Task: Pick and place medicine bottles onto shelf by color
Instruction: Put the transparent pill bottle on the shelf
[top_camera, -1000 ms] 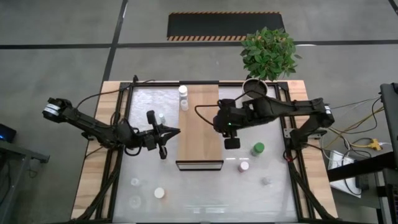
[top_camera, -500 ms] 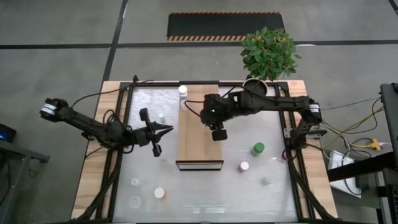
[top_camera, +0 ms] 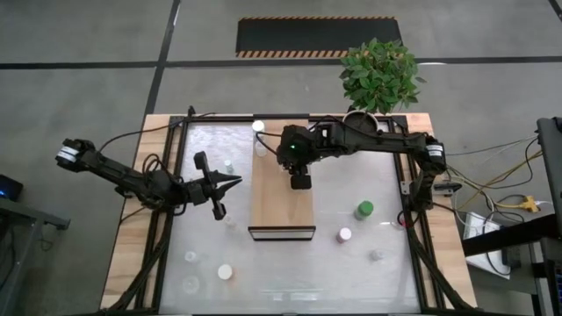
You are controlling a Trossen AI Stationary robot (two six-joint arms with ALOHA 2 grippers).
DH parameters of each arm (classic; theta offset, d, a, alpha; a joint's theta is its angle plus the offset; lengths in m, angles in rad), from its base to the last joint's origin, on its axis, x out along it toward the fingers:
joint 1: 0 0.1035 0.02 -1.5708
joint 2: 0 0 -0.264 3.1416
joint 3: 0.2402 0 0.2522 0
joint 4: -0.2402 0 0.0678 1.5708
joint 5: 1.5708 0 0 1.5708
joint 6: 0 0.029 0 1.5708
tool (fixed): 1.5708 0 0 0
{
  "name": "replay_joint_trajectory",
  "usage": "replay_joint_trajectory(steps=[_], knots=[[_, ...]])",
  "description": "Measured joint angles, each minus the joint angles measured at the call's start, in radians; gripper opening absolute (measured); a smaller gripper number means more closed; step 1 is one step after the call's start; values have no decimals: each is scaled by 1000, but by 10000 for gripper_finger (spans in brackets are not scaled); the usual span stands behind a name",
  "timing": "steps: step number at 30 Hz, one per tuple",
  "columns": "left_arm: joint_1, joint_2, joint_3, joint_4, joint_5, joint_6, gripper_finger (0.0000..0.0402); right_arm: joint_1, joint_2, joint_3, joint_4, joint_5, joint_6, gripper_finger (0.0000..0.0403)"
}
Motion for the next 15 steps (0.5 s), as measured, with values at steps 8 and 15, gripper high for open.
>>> replay_joint_trajectory(steps=[8,15], knots=[[1,-1,0,3,0,0,10,-8,7,0,-7,3,19,155],[0,-2,0,7,0,0,10,-8,10,0,-2,8,20,169]])
